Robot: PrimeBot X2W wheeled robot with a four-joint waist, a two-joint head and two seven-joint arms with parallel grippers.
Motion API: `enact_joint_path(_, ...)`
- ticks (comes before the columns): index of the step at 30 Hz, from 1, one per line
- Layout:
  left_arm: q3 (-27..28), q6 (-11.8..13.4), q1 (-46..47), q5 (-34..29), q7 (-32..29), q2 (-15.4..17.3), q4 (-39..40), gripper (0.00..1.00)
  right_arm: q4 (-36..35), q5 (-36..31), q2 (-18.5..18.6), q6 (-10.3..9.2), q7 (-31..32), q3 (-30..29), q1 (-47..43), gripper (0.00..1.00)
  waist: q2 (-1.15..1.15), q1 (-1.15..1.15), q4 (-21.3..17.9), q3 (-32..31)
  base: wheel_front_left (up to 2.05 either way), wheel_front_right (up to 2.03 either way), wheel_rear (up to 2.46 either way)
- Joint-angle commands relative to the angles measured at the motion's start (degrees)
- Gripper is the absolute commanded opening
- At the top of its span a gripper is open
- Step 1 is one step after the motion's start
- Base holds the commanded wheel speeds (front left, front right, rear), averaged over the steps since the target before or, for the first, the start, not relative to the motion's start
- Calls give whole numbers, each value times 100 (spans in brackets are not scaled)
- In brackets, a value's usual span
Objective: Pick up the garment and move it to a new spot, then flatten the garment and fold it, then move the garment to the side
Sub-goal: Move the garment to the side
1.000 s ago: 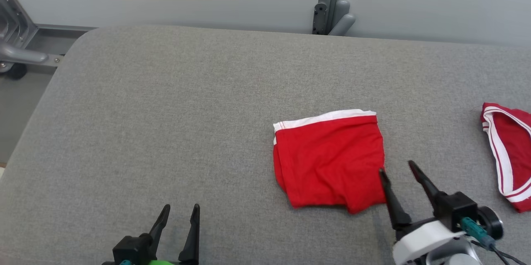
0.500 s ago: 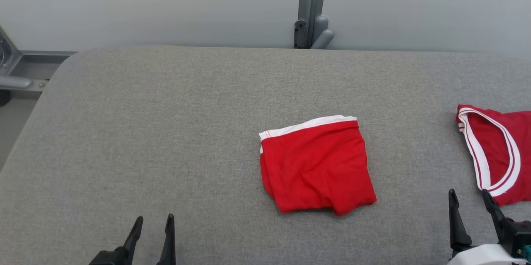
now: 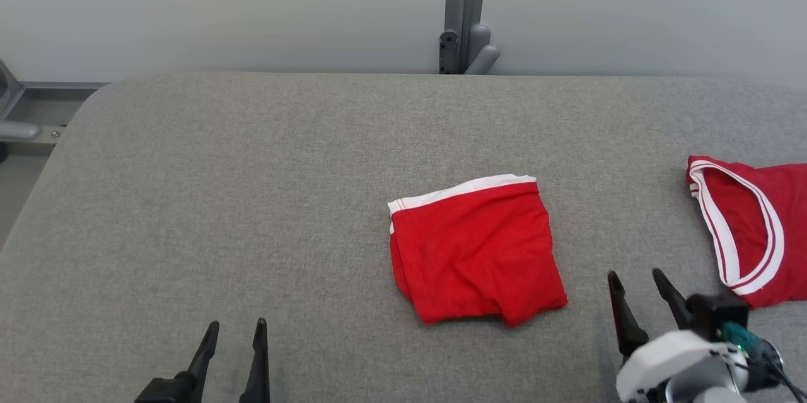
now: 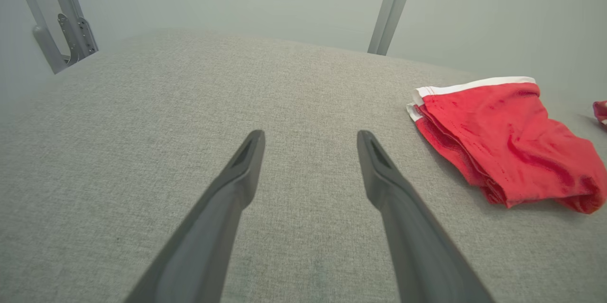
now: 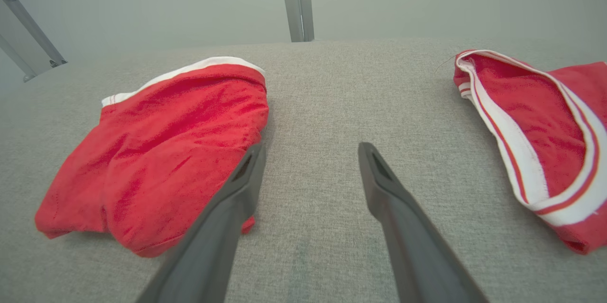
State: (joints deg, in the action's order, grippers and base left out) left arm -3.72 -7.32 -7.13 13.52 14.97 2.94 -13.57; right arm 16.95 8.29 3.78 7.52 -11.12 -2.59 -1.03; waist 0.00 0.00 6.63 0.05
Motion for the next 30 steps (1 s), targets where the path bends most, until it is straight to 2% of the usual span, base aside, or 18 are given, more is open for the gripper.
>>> enact_joint_path(1,-34,-19,30,17,23,-1,8,100,44,154,89,-9,300,149,293,100,0,0,10,70,0,0,0)
enact_joint_path(6,-190,-18,199,96,23,3,-102,100,242,850,185,-9,1785,761,1215,100,0,0,88,293,0,0,0)
enact_joint_path(10,-309,-19,301,162,24,2,-173,100,654,1247,93,-7,2755,745,1801,100,0,0,223,427,0,0,0)
enact_joint_path(14,-390,-19,428,228,23,4,-222,100,1164,1253,32,-6,3196,534,2170,100,0,0,422,523,0,0,0)
enact_joint_path(21,-354,-18,472,297,23,3,-224,100,1825,1431,-49,-5,3402,292,2571,100,0,0,524,599,0,0,0)
enact_joint_path(22,-348,-18,478,309,23,4,-225,100,1912,1525,-56,-5,3380,252,2635,89,0,0,514,612,0,0,0)
enact_joint_path(23,-345,-18,480,317,23,3,-224,100,1994,1592,-66,-5,3352,222,2691,42,0,0,500,619,0,0,0)
enact_joint_path(24,-350,-18,484,314,23,4,-227,100,2066,1666,-76,-5,3323,246,2747,0,0,0,479,624,0,0,0)
enact_joint_path(30,-288,-18,511,350,23,3,-140,100,2181,2254,-74,-5,3209,419,2974,0,0,0,104,613,0,0,0)
